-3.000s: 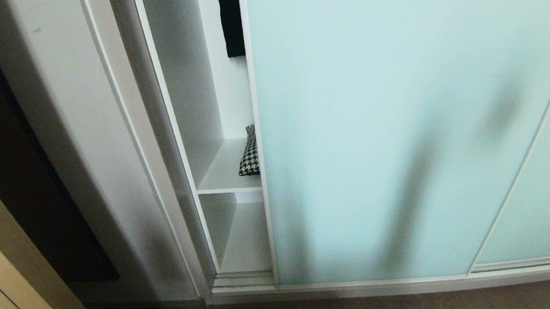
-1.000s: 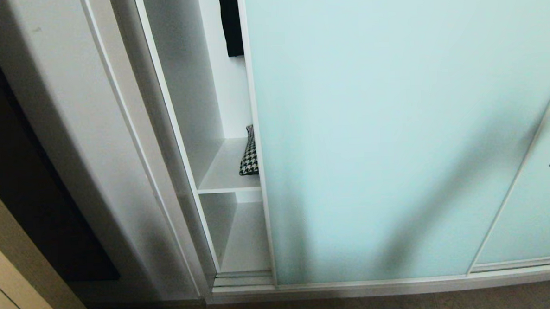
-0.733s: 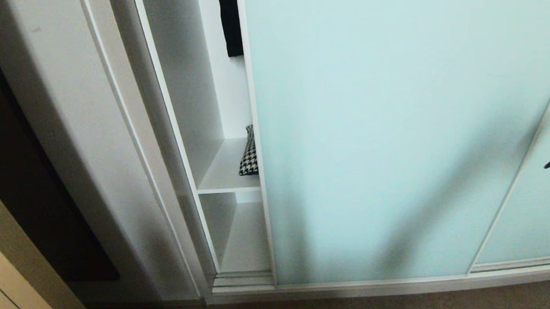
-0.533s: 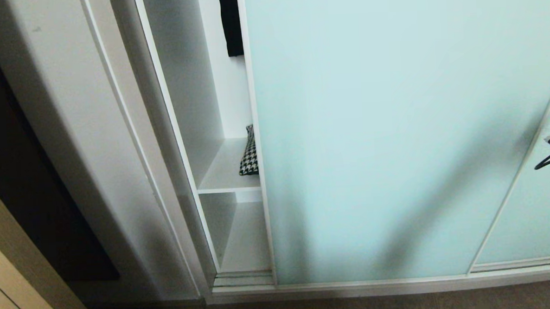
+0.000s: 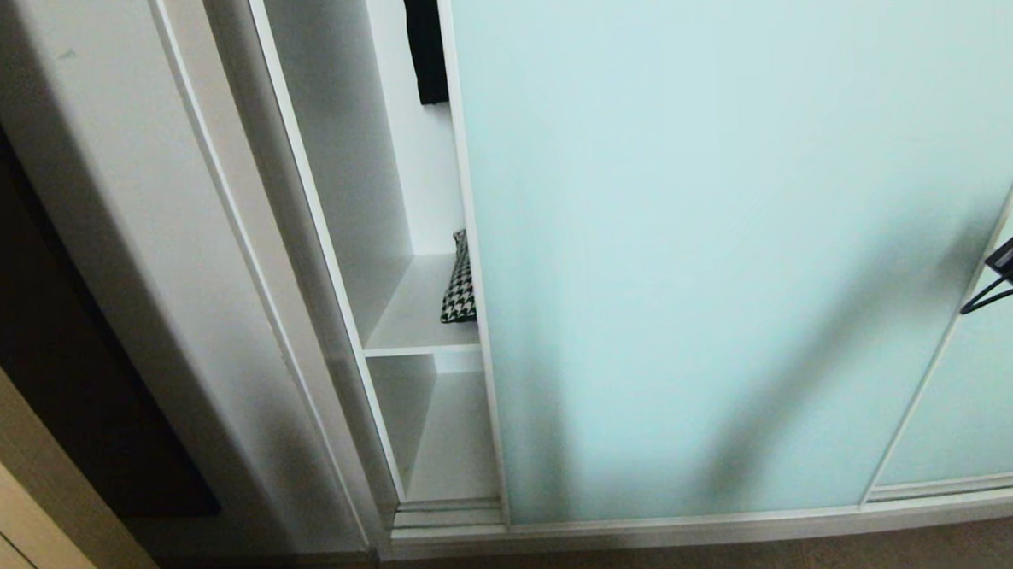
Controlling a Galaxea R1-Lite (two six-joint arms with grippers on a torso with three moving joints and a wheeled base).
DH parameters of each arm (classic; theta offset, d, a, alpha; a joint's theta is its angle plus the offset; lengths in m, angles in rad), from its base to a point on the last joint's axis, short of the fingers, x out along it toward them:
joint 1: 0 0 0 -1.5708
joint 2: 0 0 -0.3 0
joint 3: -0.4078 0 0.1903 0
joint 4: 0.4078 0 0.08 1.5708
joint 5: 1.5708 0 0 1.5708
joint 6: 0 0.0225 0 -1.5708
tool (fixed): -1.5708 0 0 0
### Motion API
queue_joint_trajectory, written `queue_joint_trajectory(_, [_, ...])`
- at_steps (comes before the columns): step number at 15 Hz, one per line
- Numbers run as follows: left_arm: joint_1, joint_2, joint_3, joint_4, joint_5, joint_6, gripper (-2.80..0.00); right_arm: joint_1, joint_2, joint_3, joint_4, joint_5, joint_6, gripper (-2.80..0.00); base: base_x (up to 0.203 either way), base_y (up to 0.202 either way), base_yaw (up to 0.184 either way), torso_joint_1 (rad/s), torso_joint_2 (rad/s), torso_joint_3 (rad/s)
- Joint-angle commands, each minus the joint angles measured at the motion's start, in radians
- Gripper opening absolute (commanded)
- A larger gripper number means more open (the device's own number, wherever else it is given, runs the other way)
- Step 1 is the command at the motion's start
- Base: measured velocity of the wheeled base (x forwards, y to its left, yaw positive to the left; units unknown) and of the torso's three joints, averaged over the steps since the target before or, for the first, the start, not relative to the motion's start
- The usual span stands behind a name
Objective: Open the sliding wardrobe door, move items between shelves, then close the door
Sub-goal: Close the door
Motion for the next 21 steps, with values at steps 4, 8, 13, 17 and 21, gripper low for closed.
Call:
queue_joint_trajectory(4, [0.001,0.002,0.0,0.0,0.0,0.001,-2.8,0.031,0.001,0.0,-0.015,0.002,0.003,-2.8,0.0,0.0,0.0,0.0,0.0,0.0])
queue_joint_trajectory(8, [0.001,0.002,0.001,0.0,0.0,0.001,-2.8,0.053,-0.015,0.012,-0.013,-0.044,0.007,-2.8,0.0,0.0,0.0,0.0,0.0,0.0])
queue_joint_trajectory(13, [0.001,0.002,0.0,0.0,0.0,0.001,-2.8,0.095,-0.047,0.042,-0.007,-0.085,0.009,-2.8,0.0,0.0,0.0,0.0,0.0,0.0])
queue_joint_trajectory(17, [0.001,0.002,0.0,0.0,0.0,0.001,-2.8,0.114,-0.122,0.187,-0.008,-0.116,0.008,-2.8,0.0,0.0,0.0,0.0,0.0,0.0])
queue_joint_trajectory(21, [0.001,0.002,0.0,0.0,0.0,0.001,-2.8,0.123,-0.257,0.35,-0.012,-0.091,0.005,-2.8,0.0,0.0,0.0,0.0,0.0,0.0])
